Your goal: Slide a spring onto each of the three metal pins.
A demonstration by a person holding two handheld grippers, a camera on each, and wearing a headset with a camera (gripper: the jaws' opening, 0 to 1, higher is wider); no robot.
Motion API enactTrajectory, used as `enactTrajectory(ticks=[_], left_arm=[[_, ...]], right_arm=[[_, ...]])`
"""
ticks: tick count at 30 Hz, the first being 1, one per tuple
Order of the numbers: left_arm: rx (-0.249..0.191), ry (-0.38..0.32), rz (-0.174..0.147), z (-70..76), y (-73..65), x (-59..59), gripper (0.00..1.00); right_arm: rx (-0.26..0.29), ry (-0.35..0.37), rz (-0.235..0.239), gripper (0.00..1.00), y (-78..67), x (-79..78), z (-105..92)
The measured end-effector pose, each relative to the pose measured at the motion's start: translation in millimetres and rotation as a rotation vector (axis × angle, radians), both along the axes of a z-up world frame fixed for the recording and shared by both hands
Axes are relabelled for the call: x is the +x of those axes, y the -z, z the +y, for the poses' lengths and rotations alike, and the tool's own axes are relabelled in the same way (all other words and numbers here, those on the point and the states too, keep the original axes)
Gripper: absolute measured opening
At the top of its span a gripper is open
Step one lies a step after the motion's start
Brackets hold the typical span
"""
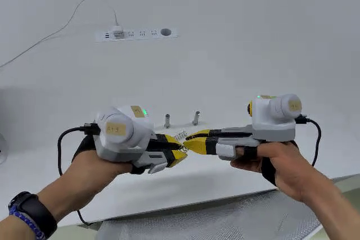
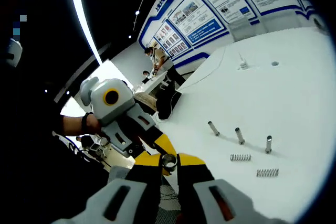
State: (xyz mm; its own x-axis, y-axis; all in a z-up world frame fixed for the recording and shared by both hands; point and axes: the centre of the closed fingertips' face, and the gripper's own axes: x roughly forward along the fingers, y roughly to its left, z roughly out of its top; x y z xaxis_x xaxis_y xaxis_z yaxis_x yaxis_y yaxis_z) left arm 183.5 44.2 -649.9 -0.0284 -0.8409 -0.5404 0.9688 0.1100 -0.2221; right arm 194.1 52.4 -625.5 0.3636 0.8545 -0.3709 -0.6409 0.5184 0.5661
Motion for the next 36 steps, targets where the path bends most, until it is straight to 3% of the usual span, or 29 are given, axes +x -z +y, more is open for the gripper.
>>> enactTrajectory(ticks=[5,12,21,24,30,36], left_arm=[[-0.019,0.022,-0.002,-1.2,-2.8,-1.3,0.10],[-0.036,0.052,-0.010,1.1,-7.7,-4.3,0.10],[-0.069,0.080,-0.021,2.9,-15.4,-6.2,0.10],[-0.073,0.112,-0.049,4.5,-16.9,-8.1,0.10],[-0.097,0.134,-0.035,4.0,-20.1,-12.2,0.10],[-0.094,0.155,-0.025,2.5,-18.8,-16.1,0.10]], right_arm=[[-0.111,-0.130,-0.049,0.12,-1.3,-3.9,1.4],[-0.201,-0.267,-0.090,0.12,-2.6,-9.2,4.8],[-0.256,-0.395,-0.121,0.13,-2.1,-13.8,15.0],[-0.270,-0.436,-0.134,0.13,-3.5,-16.6,17.6],[-0.303,-0.528,-0.140,0.13,-7.1,-24.6,18.8],[-0.364,-0.587,-0.164,0.13,-3.4,-28.0,17.1]])
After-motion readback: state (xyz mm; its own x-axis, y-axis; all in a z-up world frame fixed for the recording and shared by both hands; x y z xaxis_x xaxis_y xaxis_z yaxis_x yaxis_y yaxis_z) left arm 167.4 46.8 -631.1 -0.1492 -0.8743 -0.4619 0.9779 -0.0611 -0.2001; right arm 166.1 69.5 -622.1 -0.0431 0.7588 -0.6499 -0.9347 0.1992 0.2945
